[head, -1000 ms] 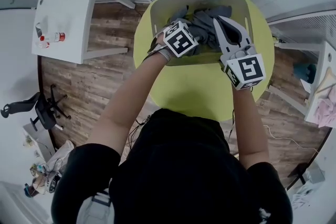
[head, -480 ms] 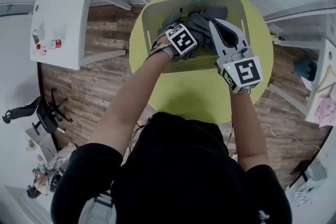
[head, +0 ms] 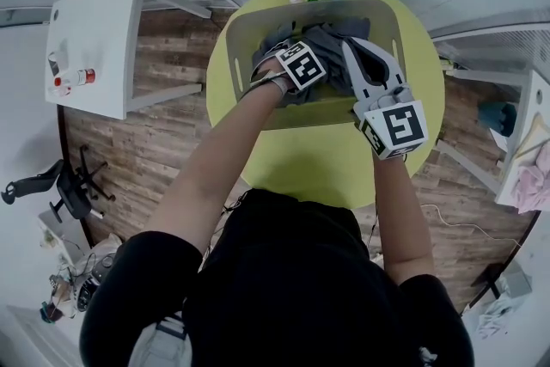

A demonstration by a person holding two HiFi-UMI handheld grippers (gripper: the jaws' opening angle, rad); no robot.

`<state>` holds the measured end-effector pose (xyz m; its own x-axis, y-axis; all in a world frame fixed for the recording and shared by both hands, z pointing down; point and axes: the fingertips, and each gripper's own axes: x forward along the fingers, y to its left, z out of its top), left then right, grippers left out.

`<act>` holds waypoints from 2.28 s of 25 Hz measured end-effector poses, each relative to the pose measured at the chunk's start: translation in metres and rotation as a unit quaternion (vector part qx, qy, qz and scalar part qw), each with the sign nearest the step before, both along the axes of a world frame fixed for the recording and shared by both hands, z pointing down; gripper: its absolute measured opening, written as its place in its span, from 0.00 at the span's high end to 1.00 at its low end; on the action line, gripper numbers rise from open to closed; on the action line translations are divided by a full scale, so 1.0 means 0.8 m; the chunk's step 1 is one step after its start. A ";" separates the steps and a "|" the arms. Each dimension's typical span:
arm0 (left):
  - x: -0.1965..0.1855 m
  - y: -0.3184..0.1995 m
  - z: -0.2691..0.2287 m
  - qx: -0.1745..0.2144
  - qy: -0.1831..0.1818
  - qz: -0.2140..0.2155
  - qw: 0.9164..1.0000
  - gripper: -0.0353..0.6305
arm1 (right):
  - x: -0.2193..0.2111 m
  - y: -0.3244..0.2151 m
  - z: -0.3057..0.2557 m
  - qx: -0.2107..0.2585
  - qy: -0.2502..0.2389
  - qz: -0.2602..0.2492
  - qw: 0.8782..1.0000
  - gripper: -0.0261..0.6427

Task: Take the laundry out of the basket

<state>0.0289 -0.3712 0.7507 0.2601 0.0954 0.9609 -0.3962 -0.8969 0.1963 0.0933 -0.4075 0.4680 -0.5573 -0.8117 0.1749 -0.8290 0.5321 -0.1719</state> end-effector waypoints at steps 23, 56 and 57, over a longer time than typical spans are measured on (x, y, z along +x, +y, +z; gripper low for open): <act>0.010 0.008 0.050 -0.055 0.011 0.003 0.998 0.26 | 0.000 -0.005 0.026 -0.021 -0.003 0.009 1.000 0.93; 0.023 0.012 -0.160 0.063 0.028 0.067 0.995 0.40 | 0.013 0.074 -0.064 0.036 0.006 0.009 0.999 0.93; 0.022 0.014 -0.167 0.064 0.029 0.067 0.995 0.40 | 0.013 0.077 -0.067 0.039 0.007 0.009 0.999 0.93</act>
